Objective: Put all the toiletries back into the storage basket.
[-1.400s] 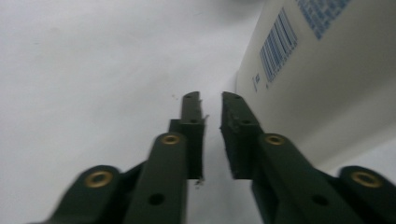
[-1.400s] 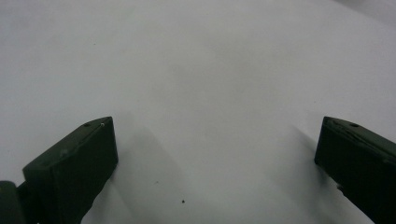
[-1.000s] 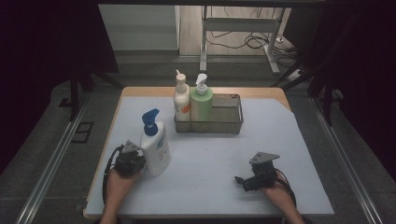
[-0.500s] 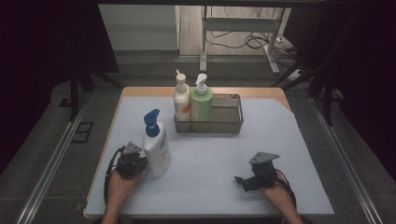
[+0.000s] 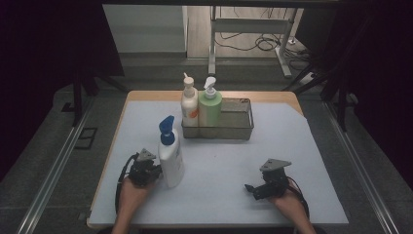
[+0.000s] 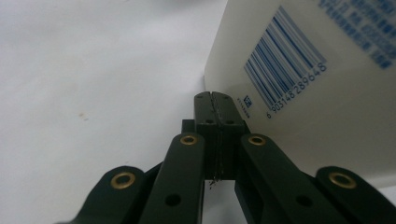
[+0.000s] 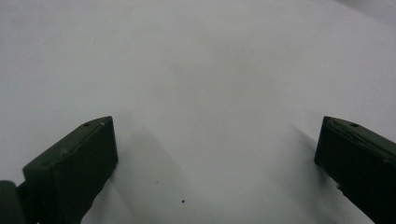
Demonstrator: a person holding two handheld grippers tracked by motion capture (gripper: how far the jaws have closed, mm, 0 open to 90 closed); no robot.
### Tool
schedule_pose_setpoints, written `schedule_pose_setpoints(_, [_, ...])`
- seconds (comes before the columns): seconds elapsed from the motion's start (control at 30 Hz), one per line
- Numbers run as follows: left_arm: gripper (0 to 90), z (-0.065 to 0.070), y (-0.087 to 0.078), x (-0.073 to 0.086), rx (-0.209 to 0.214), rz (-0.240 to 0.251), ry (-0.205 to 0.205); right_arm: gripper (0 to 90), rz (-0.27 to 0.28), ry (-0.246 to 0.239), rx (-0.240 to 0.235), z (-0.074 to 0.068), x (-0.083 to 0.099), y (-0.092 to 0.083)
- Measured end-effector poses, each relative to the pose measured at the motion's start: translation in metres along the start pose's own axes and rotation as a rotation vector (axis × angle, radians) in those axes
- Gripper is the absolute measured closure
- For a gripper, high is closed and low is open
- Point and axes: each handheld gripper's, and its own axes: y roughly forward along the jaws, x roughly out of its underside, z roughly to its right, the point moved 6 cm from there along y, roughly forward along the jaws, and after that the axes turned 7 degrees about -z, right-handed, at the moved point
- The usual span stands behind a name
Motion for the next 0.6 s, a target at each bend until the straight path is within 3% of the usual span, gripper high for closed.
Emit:
schedule_pose_setpoints(0.33, [89.3,0.017,0.008,-0.006,0.031,-0.01,0.022,0.0,0.001,0.0,0.001,0.0,0.0,0.0])
schedule_pose_setpoints(0.6, [89.3,0.024,0.006,0.003,0.04,-0.033,0.025,0.0,0.001,0.0,0.001,0.0,0.0,0.0])
